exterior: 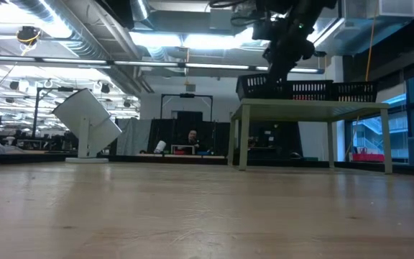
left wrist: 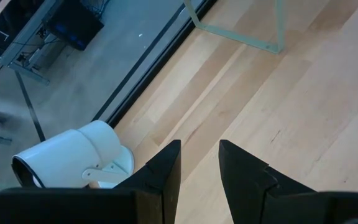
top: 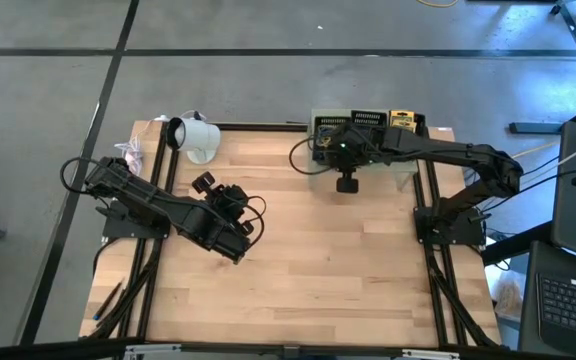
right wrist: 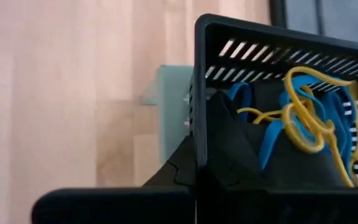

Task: Pick & Place Office Desk Supplies
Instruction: Put the black basket on the shelf

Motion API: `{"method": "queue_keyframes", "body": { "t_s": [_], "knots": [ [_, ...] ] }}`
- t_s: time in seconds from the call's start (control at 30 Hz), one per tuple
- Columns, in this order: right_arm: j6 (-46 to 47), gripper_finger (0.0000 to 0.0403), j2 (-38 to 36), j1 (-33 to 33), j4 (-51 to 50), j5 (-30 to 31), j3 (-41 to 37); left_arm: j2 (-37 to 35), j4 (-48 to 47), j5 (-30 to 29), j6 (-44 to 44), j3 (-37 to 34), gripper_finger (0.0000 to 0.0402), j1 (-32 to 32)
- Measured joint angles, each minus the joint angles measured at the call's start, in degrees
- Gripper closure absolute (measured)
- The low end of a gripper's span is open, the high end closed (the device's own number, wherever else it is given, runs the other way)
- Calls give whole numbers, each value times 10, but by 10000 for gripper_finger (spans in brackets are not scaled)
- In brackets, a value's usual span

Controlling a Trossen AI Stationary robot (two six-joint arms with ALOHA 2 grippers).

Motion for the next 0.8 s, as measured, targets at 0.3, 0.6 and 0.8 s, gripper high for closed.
{"method": "queue_keyframes", "body": {
  "t_s": [0.3, 0.6, 0.8],
  "knots": [
    [0, 375, 0, 0, -1, 42, 0, 0, 0, 0, 4, 0, 300, 0],
    [0, 315, 0, 0, 0, 46, 0, 0, 0, 1, 4, 0, 300, 0],
    [2, 266, 0, 5, -17, 75, 33, 0, 0, 2, 4, 0, 300, 0]
  ]
}}
